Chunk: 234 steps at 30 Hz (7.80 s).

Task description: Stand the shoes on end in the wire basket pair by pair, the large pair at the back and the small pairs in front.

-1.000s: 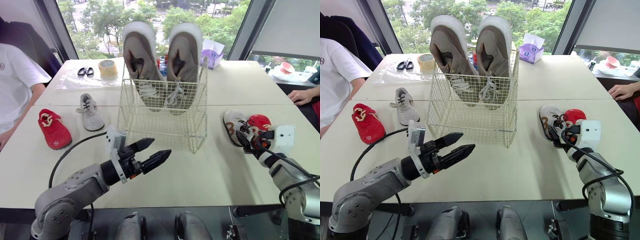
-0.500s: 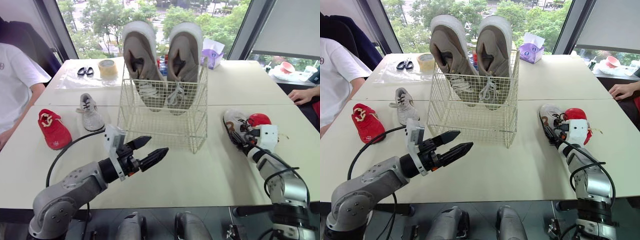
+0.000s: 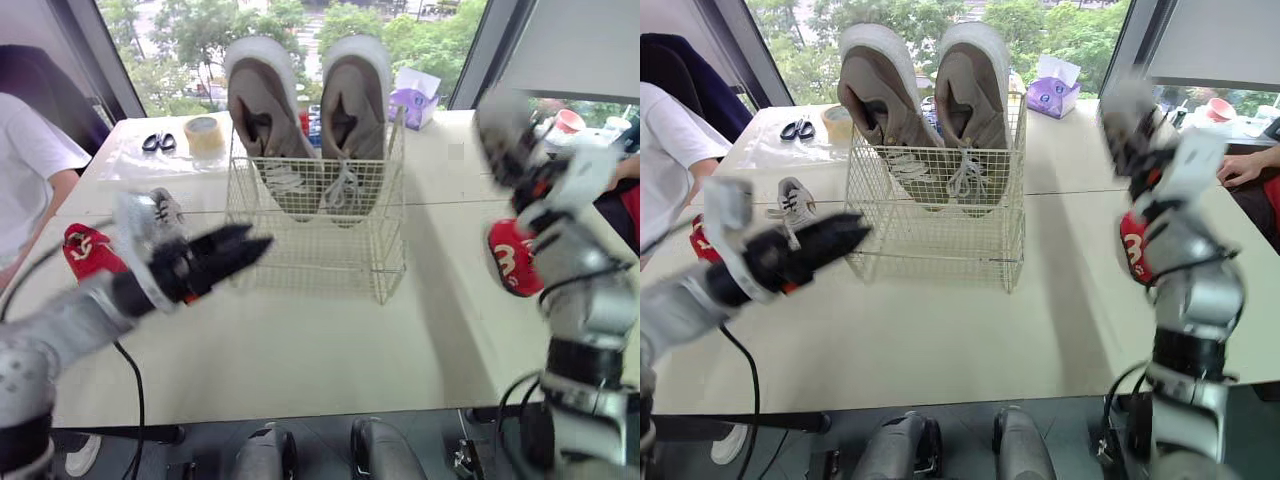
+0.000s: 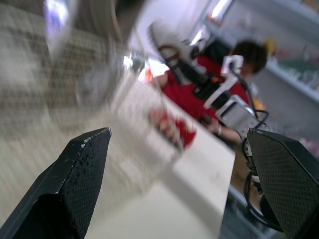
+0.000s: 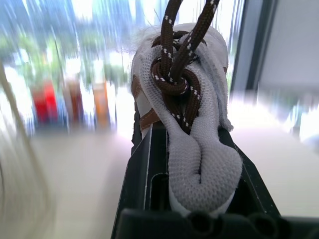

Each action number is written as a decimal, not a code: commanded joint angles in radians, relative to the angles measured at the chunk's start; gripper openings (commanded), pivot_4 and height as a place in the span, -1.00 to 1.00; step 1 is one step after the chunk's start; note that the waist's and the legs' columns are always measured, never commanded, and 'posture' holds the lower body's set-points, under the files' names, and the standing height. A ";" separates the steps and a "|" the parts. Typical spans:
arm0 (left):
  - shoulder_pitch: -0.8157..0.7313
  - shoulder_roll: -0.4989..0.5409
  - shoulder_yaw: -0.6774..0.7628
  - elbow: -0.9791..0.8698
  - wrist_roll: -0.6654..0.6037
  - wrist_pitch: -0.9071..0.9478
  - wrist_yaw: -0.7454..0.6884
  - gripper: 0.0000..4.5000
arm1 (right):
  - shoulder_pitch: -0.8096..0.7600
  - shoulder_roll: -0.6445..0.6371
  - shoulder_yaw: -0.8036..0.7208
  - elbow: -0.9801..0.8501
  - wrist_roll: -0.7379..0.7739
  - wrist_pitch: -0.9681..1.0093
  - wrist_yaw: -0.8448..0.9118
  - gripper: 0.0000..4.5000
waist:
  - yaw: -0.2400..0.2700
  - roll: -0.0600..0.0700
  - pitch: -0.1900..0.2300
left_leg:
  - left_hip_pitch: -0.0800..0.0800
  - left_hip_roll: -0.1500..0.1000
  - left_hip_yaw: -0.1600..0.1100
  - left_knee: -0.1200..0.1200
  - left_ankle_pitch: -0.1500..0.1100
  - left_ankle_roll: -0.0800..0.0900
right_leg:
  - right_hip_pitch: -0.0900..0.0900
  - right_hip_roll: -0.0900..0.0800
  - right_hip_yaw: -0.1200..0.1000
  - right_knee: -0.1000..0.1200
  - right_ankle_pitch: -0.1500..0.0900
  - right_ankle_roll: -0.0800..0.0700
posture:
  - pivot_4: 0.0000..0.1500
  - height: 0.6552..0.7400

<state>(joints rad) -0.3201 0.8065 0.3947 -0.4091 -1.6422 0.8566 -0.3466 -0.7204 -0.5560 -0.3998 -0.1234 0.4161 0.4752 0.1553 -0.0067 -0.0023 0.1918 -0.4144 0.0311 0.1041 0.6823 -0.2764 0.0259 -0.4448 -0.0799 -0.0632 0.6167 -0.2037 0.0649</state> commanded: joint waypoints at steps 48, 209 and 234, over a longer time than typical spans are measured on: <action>-0.709 -0.219 0.177 0.457 0.097 0.083 0.005 -0.88 | -0.259 0.023 0.130 -0.150 0.282 0.077 0.406 0.67 | -0.004 -0.013 0.000 | -0.007 0.000 0.000 0.003 0.003 -0.009 | -0.005 -0.003 -0.001 0.004 0.000 0.008 | 1.00 1.00; -0.522 -0.359 0.182 -0.187 0.962 -0.001 0.199 -0.99 | -0.091 -0.416 0.262 -0.185 0.422 0.517 0.862 1.00 | 0.021 -0.025 0.002 | -0.013 -0.003 0.005 0.007 0.002 -0.007 | -0.012 -0.009 0.001 0.006 0.004 0.008 | 1.00 1.00; -0.254 -0.622 -0.391 0.107 1.478 -0.872 0.105 -0.99 | -0.144 -0.416 0.312 -0.104 0.362 0.550 0.874 1.00 | 0.022 -0.024 0.002 | -0.002 0.001 0.002 0.016 -0.004 0.004 | 0.004 -0.002 0.001 0.004 0.003 0.002 | 1.00 1.00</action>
<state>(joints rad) -0.5792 0.1856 0.0386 -0.3237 -0.2260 0.0461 -0.2372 -0.8577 -0.9605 -0.0443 -0.1975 0.7659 1.0256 1.0397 0.0153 -0.0258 0.1936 -0.4163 0.0318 0.1066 0.6980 -0.2809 0.0298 -0.4410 -0.0826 -0.0625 0.6202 -0.2006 0.0664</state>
